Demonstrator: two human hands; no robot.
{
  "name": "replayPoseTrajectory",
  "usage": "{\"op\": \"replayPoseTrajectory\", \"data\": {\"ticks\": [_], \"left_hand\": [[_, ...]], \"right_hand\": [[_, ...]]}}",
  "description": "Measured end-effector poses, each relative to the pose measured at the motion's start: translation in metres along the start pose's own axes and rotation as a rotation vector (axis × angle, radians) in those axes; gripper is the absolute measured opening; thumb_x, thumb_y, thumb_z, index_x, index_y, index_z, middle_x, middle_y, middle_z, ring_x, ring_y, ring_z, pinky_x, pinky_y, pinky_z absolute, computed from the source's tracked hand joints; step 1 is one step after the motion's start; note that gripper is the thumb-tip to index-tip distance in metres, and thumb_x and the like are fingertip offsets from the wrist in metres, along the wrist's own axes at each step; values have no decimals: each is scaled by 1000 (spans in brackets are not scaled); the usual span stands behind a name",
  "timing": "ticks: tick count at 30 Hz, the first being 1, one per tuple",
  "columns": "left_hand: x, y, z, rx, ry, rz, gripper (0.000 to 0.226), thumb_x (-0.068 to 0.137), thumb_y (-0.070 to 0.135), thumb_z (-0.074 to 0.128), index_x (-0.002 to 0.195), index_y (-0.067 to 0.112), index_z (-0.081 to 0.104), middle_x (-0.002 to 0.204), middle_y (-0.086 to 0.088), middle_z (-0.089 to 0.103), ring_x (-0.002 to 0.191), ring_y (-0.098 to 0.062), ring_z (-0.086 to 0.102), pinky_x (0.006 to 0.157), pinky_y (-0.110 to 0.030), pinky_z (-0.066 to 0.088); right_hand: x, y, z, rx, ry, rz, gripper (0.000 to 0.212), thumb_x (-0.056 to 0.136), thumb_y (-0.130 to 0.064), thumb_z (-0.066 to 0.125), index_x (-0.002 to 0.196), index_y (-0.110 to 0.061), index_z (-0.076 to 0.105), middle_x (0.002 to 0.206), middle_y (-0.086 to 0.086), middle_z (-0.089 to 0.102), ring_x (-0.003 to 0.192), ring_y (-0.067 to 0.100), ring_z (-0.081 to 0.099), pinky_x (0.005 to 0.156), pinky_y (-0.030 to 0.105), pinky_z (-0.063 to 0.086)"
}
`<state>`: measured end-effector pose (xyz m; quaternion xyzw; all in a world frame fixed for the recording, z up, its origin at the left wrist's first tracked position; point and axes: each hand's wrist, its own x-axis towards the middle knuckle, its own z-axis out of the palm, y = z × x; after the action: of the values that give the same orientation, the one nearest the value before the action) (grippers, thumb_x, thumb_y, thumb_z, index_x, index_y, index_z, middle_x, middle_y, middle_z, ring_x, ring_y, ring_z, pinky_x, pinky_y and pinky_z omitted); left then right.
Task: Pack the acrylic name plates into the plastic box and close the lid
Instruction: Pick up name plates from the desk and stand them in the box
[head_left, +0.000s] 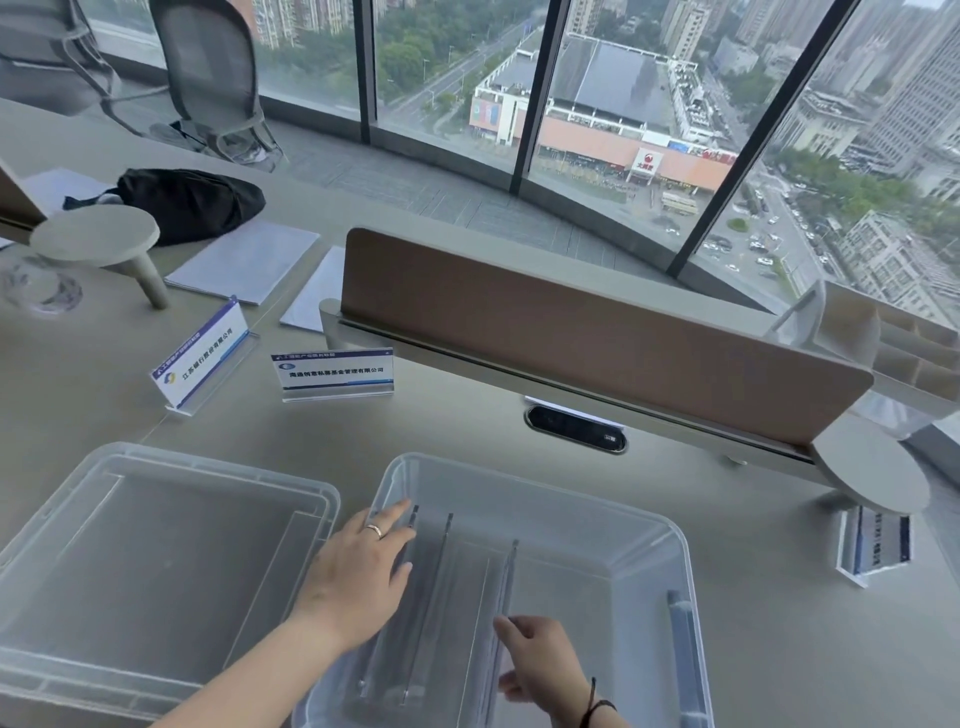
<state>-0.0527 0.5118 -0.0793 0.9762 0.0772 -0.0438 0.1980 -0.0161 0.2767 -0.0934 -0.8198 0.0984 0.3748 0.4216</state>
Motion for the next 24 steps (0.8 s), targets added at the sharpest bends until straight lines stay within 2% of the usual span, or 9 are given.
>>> {"op": "replayPoseTrajectory", "data": {"ticks": [5, 10, 13, 16, 20, 24], "left_hand": [[0, -1, 1, 0, 20, 7, 35, 92, 37, 53, 124, 28, 62, 154, 15, 33, 135, -19, 40, 97, -40, 50], [0, 0, 0, 9, 9, -2, 36, 93, 38, 49, 127, 29, 59, 155, 18, 29, 136, -16, 37, 99, -37, 47], [0, 0, 1, 7, 12, -2, 37, 93, 38, 49, 127, 29, 60, 154, 17, 32, 135, -16, 38, 100, -37, 46], [0, -1, 2, 0, 24, 1, 35, 92, 36, 51, 124, 28, 63, 151, 15, 38, 133, -18, 41, 100, -38, 47], [1, -2, 4, -12, 41, 4, 31, 90, 34, 55, 118, 27, 65, 148, 13, 44, 130, -21, 45, 98, -40, 48], [0, -2, 4, -15, 48, 7, 31, 91, 35, 53, 120, 27, 65, 148, 12, 44, 132, -20, 43, 100, -41, 46]], "right_hand": [[9, -7, 17, -25, -19, 11, 31, 91, -35, 56, 107, -13, 70, 110, 4, 64, 58, 24, 73, 53, 34, 59], [12, -12, 30, -29, -3, -18, 31, 91, -36, 55, 103, -11, 69, 101, -2, 58, 54, 22, 71, 50, 31, 57], [12, -13, 33, -57, 4, -39, 27, 91, -37, 54, 95, -15, 69, 98, -4, 57, 53, 22, 71, 55, 34, 58], [12, -14, 36, -69, 8, -46, 25, 91, -39, 54, 92, -18, 69, 104, -1, 64, 53, 20, 71, 57, 34, 59], [14, -15, 39, -70, 8, -38, 37, 92, -38, 55, 91, -3, 68, 96, -3, 65, 49, 18, 69, 63, 40, 59], [12, -19, 39, -96, 11, -32, 42, 93, -38, 53, 100, 1, 66, 112, 0, 68, 53, 21, 71, 61, 37, 59]]}}
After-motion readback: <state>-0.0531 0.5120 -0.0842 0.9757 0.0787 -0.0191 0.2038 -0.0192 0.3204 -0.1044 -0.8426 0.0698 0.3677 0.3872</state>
